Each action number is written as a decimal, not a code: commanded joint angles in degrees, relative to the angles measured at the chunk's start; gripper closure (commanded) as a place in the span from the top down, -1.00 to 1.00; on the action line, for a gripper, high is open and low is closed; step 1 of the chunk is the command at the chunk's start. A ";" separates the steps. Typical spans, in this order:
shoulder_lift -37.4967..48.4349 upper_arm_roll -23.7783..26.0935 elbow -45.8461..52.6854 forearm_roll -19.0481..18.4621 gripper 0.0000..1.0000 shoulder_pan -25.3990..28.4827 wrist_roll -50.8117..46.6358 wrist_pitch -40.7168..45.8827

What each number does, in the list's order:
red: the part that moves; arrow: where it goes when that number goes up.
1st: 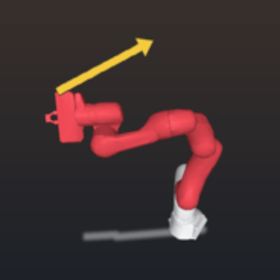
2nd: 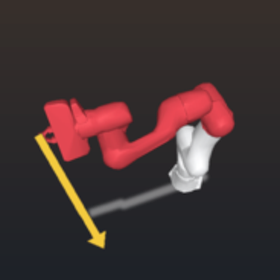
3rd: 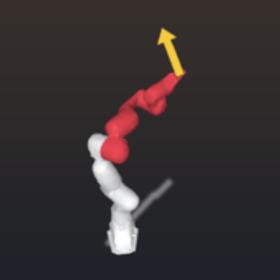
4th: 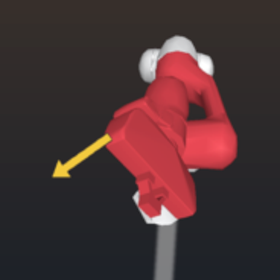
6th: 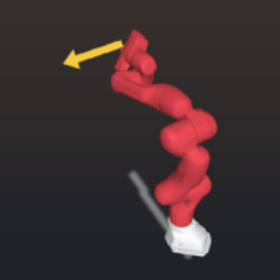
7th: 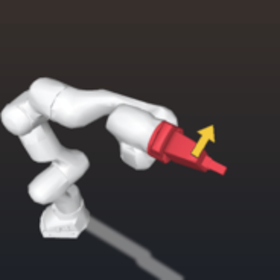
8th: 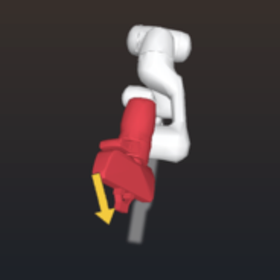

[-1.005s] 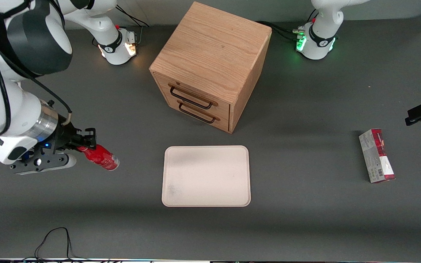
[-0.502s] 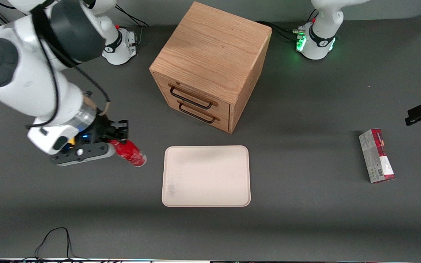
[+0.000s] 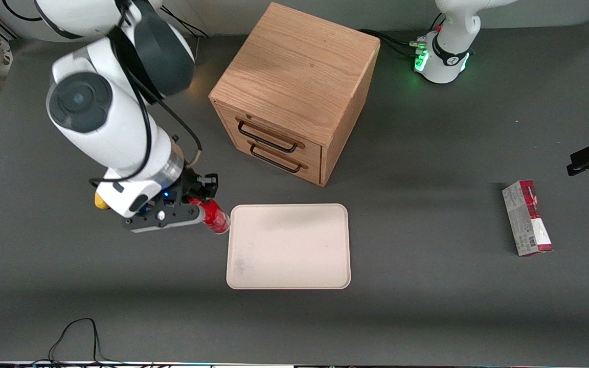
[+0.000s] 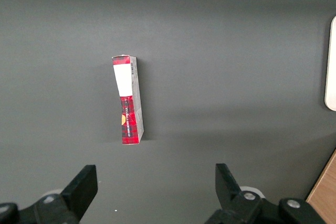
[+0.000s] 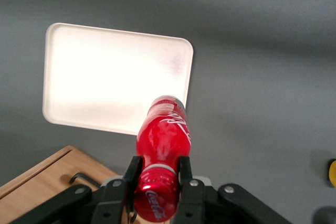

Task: Place coke bottle on tray
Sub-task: 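Lower the bottle onto the tray and open the right gripper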

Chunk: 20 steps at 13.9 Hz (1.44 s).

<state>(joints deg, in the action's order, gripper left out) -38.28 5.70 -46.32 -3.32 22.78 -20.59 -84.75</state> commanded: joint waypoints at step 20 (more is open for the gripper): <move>-18.24 -0.34 0.27 -1.07 -1.00 -1.16 1.35 -17.56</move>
<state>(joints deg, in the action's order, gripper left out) -56.44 5.19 -47.06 -3.93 21.63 -20.16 -101.97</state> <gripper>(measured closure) 0.665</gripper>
